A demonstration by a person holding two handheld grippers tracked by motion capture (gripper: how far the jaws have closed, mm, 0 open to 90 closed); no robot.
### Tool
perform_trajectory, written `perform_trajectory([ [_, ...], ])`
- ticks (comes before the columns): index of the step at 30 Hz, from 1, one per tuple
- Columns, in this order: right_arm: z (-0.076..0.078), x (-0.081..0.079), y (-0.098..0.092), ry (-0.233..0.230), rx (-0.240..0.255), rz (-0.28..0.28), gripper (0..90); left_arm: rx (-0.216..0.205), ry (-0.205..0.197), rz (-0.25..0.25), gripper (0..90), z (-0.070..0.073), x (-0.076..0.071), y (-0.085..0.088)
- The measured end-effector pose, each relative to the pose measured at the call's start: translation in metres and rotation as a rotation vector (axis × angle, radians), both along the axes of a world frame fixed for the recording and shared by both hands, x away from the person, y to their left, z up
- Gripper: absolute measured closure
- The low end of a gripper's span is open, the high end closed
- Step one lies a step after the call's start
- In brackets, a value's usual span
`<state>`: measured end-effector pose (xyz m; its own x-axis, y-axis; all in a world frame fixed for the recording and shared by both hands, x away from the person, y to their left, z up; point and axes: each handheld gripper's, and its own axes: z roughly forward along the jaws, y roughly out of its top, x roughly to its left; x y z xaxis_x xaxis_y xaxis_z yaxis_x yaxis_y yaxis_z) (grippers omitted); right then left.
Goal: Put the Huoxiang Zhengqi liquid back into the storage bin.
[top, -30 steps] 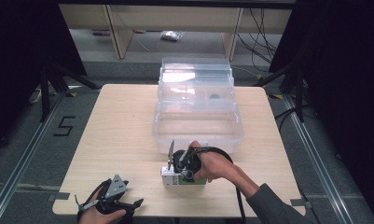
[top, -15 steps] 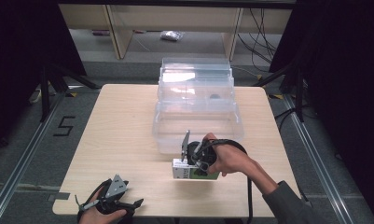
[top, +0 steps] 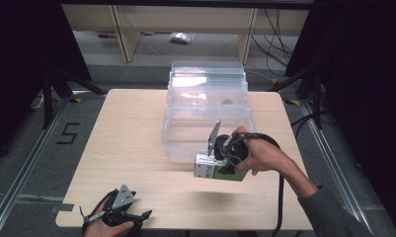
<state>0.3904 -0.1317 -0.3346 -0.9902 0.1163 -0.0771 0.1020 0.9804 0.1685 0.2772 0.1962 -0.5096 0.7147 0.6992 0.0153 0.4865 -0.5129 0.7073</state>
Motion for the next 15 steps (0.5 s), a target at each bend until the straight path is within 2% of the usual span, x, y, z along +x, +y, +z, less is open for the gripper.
perform_trajectory([
  [1, 0.000, 0.000, 0.000, 0.000, 0.000, 0.000, 64.0, -0.027, -0.003, 0.021, 15.9, -0.001, 0.000, -0.002],
  [2, 0.005, 0.001, -0.004, -0.002, 0.000, -0.021, 64.0, 0.001, -0.003, 0.002, 15.9, 0.000, 0.000, 0.000],
  [4, 0.011, 0.003, -0.009, -0.014, -0.004, -0.024, 64.0, -0.026, -0.006, 0.022, 15.9, -0.001, 0.000, -0.002],
  [6, 0.012, 0.005, -0.011, -0.017, 0.010, -0.007, 64.0, -0.019, -0.004, 0.025, 15.9, -0.002, 0.000, -0.002],
  [8, 0.022, 0.008, -0.017, -0.023, -0.002, -0.039, 64.0, -0.021, -0.001, 0.024, 15.9, -0.002, 0.000, -0.003],
  [9, 0.023, 0.009, -0.020, -0.018, 0.012, -0.061, 64.0, -0.029, 0.002, 0.021, 15.9, -0.001, -0.001, -0.003],
  [10, 0.026, 0.011, -0.021, -0.019, 0.011, -0.056, 64.0, -0.004, 0.002, 0.003, 15.9, 0.000, 0.000, -0.001],
  [11, 0.028, 0.012, -0.023, -0.019, 0.007, -0.070, 64.0, -0.029, 0.000, 0.020, 15.9, -0.001, 0.000, -0.002],
  [12, 0.031, 0.012, -0.025, -0.021, 0.002, -0.100, 64.0, -0.029, 0.000, 0.020, 15.9, -0.001, 0.000, -0.002],
  [14, 0.032, 0.015, -0.027, -0.025, -0.001, -0.086, 64.0, -0.022, -0.003, 0.025, 15.9, -0.001, 0.000, -0.001],
  [15, 0.035, 0.018, -0.029, -0.030, -0.007, -0.114, 64.0, -0.017, -0.003, 0.023, 15.9, -0.001, 0.000, -0.002],
])
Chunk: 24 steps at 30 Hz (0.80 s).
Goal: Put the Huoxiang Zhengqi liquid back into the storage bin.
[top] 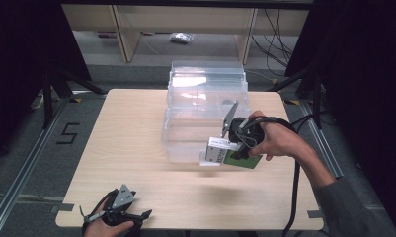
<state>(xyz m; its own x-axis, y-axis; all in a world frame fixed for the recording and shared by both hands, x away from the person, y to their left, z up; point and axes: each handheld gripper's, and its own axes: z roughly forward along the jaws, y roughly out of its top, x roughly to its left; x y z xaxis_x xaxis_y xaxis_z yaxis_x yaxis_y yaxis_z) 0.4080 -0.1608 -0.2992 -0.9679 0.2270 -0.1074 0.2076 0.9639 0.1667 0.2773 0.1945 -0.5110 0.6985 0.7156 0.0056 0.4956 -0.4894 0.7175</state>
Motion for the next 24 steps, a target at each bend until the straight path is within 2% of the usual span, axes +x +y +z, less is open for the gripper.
perform_trajectory([
  [1, 0.001, 0.002, -0.001, -0.002, 0.003, 0.007, 64.0, 0.000, 0.000, 0.000, 15.9, 0.000, 0.000, 0.000],
  [2, 0.002, 0.006, -0.002, -0.004, 0.005, 0.027, 64.0, 0.018, 0.004, -0.015, 16.0, 0.001, 0.000, 0.001],
  [3, 0.003, 0.006, -0.003, 0.003, 0.009, -0.002, 64.1, 0.018, 0.004, -0.015, 15.9, 0.001, 0.000, 0.001],
  [4, 0.005, 0.008, -0.004, -0.002, 0.008, -0.002, 64.1, -0.002, 0.000, 0.003, 15.9, 0.000, 0.000, -0.001],
  [8, 0.008, 0.015, -0.004, 0.004, 0.006, -0.002, 64.1, -0.002, 0.001, 0.000, 16.0, -0.001, 0.000, 0.000],
  [9, 0.011, 0.019, -0.003, 0.004, 0.003, -0.017, 64.1, -0.002, 0.001, 0.003, 15.9, 0.000, 0.000, 0.000],
  [12, 0.014, 0.028, -0.003, -0.008, -0.002, 0.004, 64.1, -0.004, 0.001, 0.001, 15.9, -0.001, 0.000, -0.001],
  [13, 0.015, 0.028, -0.002, 0.000, -0.005, -0.020, 64.1, -0.003, 0.007, -0.007, 15.9, 0.000, 0.000, 0.000],
  [16, 0.015, 0.033, -0.002, -0.003, -0.009, -0.030, 64.1, -0.012, 0.004, -0.001, 15.9, -0.001, 0.000, -0.001],
  [17, 0.014, 0.040, -0.002, -0.002, -0.017, -0.020, 64.1, -0.001, 0.003, -0.002, 15.9, -0.001, 0.000, -0.001],
  [18, 0.014, 0.040, -0.002, -0.002, -0.017, -0.020, 64.1, -0.001, 0.003, -0.002, 15.9, -0.001, 0.000, -0.001],
  [20, 0.013, 0.044, 0.000, -0.002, -0.028, -0.026, 64.1, -0.013, 0.004, 0.001, 15.9, -0.001, 0.000, -0.001],
  [24, 0.011, 0.057, 0.003, -0.001, -0.034, -0.005, 64.0, -0.007, 0.005, -0.005, 15.9, -0.002, 0.000, -0.001],
])
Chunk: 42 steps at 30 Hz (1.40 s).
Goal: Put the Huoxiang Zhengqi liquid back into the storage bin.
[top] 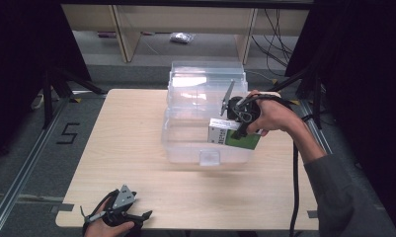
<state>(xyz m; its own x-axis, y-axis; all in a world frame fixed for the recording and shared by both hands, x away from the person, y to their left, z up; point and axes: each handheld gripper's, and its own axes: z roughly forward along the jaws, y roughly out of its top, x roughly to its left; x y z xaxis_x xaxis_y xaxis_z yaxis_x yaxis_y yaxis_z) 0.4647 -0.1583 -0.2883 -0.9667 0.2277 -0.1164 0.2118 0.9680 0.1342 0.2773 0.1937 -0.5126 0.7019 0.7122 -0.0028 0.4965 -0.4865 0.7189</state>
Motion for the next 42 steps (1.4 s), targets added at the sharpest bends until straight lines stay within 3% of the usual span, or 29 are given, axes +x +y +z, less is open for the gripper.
perform_trajectory([
  [5, -0.005, 0.013, 0.000, -0.002, 0.004, 0.025, 64.1, 0.001, -0.004, 0.001, 15.9, 0.000, 0.000, 0.000],
  [7, -0.008, 0.019, 0.000, -0.003, 0.009, 0.026, 64.1, -0.011, 0.001, 0.006, 15.9, 0.001, -0.001, 0.000],
  [18, -0.028, 0.041, -0.007, 0.008, -0.001, 0.016, 64.0, 0.005, -0.003, 0.002, 15.9, 0.001, 0.000, 0.001],
  [26, -0.038, 0.046, -0.006, 0.015, -0.016, 0.014, 64.0, -0.001, 0.000, 0.004, 15.9, 0.001, -0.001, 0.000],
  [27, -0.040, 0.048, -0.007, 0.002, -0.003, 0.043, 64.0, 0.007, -0.004, -0.002, 15.9, 0.001, 0.000, 0.001],
  [31, -0.052, 0.051, -0.010, 0.037, -0.002, 0.008, 64.0, -0.007, -0.001, 0.003, 15.9, 0.001, -0.001, 0.000],
  [33, -0.058, 0.052, -0.013, 0.038, -0.009, 0.003, 64.0, 0.017, -0.001, -0.008, 15.9, 0.001, 0.000, 0.002],
  [34, -0.058, 0.052, -0.013, 0.038, -0.009, 0.003, 64.0, 0.001, -0.002, 0.005, 15.9, 0.001, 0.000, 0.001],
  [36, -0.064, 0.056, -0.015, 0.021, 0.003, 0.037, 64.0, 0.003, -0.003, 0.003, 15.9, 0.001, 0.000, 0.001],
  [42, -0.076, 0.058, -0.015, 0.042, -0.040, 0.032, 64.0, 0.002, 0.001, 0.002, 15.9, 0.001, 0.000, 0.001],
])
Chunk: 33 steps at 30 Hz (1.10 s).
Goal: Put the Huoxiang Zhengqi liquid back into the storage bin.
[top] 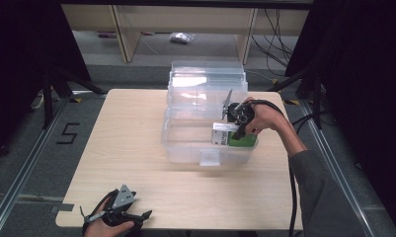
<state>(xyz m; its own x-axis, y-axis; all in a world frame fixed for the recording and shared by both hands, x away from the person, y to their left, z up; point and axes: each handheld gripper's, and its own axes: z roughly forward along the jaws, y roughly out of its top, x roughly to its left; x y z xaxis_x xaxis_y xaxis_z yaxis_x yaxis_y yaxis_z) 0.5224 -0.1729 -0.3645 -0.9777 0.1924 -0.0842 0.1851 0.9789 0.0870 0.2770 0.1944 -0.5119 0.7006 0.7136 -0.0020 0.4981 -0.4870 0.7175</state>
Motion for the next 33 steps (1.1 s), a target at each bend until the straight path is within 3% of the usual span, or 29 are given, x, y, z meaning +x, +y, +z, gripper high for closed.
perform_trajectory([
  [2, -0.001, 0.000, 0.000, 0.002, -0.002, -0.015, 64.0, -0.003, -0.004, 0.004, 16.0, 0.000, 0.000, 0.000],
  [5, -0.007, 0.003, -0.001, 0.008, 0.020, 0.018, 63.9, -0.006, -0.002, 0.006, 15.9, 0.000, 0.000, 0.001],
  [6, -0.007, 0.002, -0.001, 0.007, 0.010, -0.010, 64.0, -0.005, -0.003, 0.003, 15.9, 0.000, 0.000, 0.000],
  [11, -0.011, 0.001, -0.003, 0.011, 0.012, -0.021, 63.9, -0.013, -0.002, 0.010, 15.9, 0.000, 0.000, -0.001],
  [14, -0.013, 0.002, -0.002, 0.006, 0.012, 0.001, 63.9, -0.005, 0.001, 0.010, 15.9, 0.000, 0.001, 0.000],
  [15, -0.013, 0.002, -0.002, 0.006, 0.012, 0.001, 63.9, 0.016, 0.005, -0.013, 15.9, 0.001, 0.001, 0.001],
  [16, -0.014, 0.004, -0.002, 0.001, 0.021, 0.031, 63.9, -0.001, 0.000, 0.007, 15.9, -0.001, 0.000, 0.000],
  [18, -0.015, 0.003, 0.000, 0.006, 0.009, 0.010, 63.9, -0.008, 0.003, 0.011, 16.0, -0.001, 0.000, 0.000],
  [20, -0.016, 0.004, 0.000, -0.004, 0.022, 0.025, 63.9, -0.010, 0.003, 0.006, 15.9, -0.001, 0.000, 0.000],
  [22, -0.017, 0.003, 0.001, 0.013, 0.005, -0.001, 63.9, 0.013, 0.005, -0.013, 16.0, 0.000, 0.001, 0.001],
  [25, -0.023, 0.006, 0.000, 0.013, 0.025, 0.039, 63.9, -0.005, 0.001, 0.009, 16.0, 0.000, 0.001, 0.000],
  [26, -0.024, 0.005, 0.000, 0.019, 0.021, 0.020, 63.9, -0.010, 0.000, 0.007, 15.9, 0.000, 0.000, 0.000],
  [27, -0.028, 0.007, -0.001, 0.022, 0.019, 0.030, 63.9, 0.014, 0.002, -0.016, 15.9, 0.001, 0.001, 0.002],
  [32, -0.032, 0.005, -0.002, 0.032, 0.002, -0.012, 63.8, 0.016, 0.005, -0.013, 16.0, 0.001, 0.001, 0.001],
  [33, -0.033, 0.008, -0.002, 0.031, 0.016, 0.029, 63.8, 0.013, 0.006, -0.012, 15.9, 0.001, 0.001, 0.001],
])
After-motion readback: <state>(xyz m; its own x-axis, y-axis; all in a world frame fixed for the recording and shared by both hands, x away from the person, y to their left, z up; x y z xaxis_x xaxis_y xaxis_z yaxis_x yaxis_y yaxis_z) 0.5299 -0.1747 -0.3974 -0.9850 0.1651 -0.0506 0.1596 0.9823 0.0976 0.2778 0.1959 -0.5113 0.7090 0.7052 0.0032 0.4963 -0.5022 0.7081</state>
